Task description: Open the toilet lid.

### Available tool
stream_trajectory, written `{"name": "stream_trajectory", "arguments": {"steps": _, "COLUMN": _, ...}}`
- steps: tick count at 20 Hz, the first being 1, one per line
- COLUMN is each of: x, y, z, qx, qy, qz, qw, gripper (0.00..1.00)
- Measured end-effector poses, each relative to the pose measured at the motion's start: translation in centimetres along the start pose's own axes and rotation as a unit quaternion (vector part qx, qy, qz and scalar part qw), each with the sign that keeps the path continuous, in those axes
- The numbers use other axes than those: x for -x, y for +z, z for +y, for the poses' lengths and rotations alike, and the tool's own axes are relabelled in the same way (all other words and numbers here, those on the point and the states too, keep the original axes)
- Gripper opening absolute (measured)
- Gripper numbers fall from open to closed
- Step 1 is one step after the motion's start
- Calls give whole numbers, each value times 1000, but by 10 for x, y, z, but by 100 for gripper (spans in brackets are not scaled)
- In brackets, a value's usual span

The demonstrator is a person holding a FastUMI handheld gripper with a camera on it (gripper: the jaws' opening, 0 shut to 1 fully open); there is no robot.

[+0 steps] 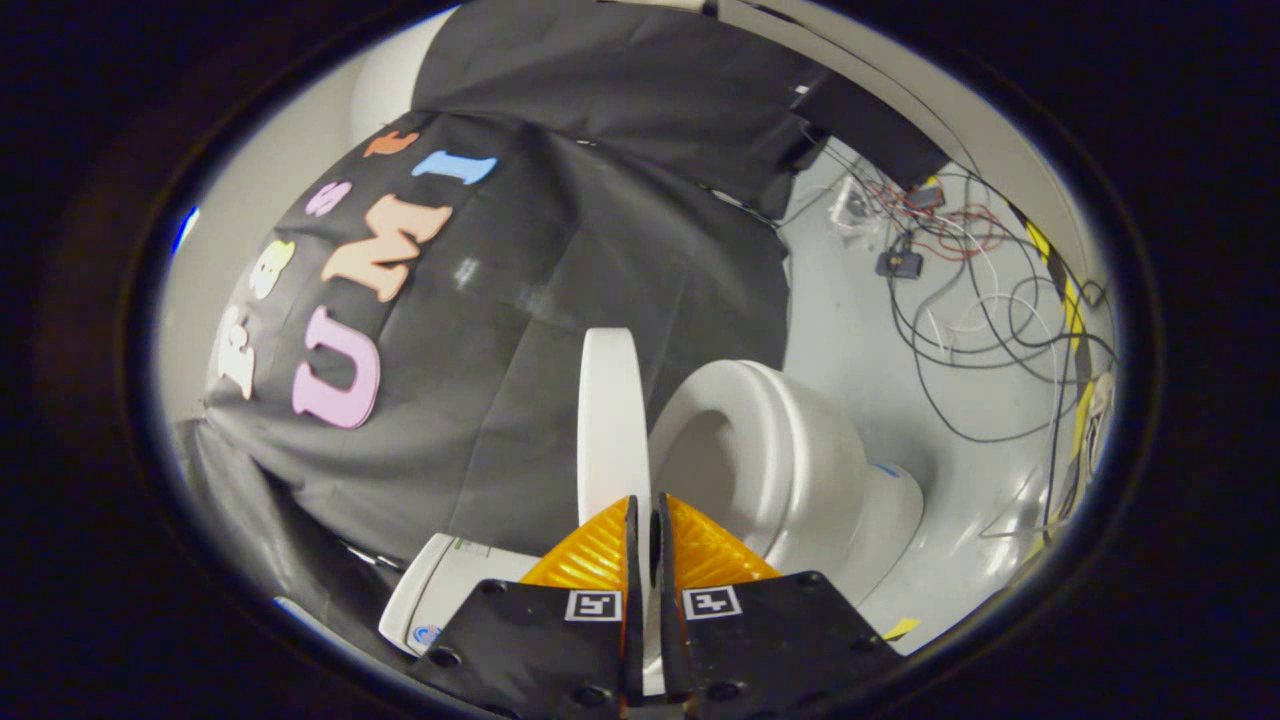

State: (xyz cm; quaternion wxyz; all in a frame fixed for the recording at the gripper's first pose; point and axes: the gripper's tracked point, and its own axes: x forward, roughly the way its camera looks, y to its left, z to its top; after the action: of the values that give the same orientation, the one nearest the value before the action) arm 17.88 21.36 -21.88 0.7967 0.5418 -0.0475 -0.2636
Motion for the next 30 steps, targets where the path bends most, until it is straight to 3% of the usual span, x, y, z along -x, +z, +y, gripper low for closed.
{"name": "stream_trajectory", "arguments": {"steps": 6, "x": 11, "y": 3, "z": 60, "qx": 56, "qy": 56, "qz": 9, "qw": 997, "gripper": 8}}
{"name": "stream_trajectory", "arguments": {"steps": 11, "x": 19, "y": -5, "z": 95, "qx": 116, "qy": 79, "qz": 30, "qw": 990, "gripper": 8}}
{"name": "stream_trajectory", "arguments": {"steps": 23, "x": 33, "y": -34, "z": 165, "qx": 243, "qy": 146, "qz": 72, "qw": 956, "gripper": 11}}
{"name": "stream_trajectory", "arguments": {"steps": 30, "x": 39, "y": -66, "z": 208, "qx": 286, "qy": 195, "qz": 91, "qw": 934, "gripper": 14}}
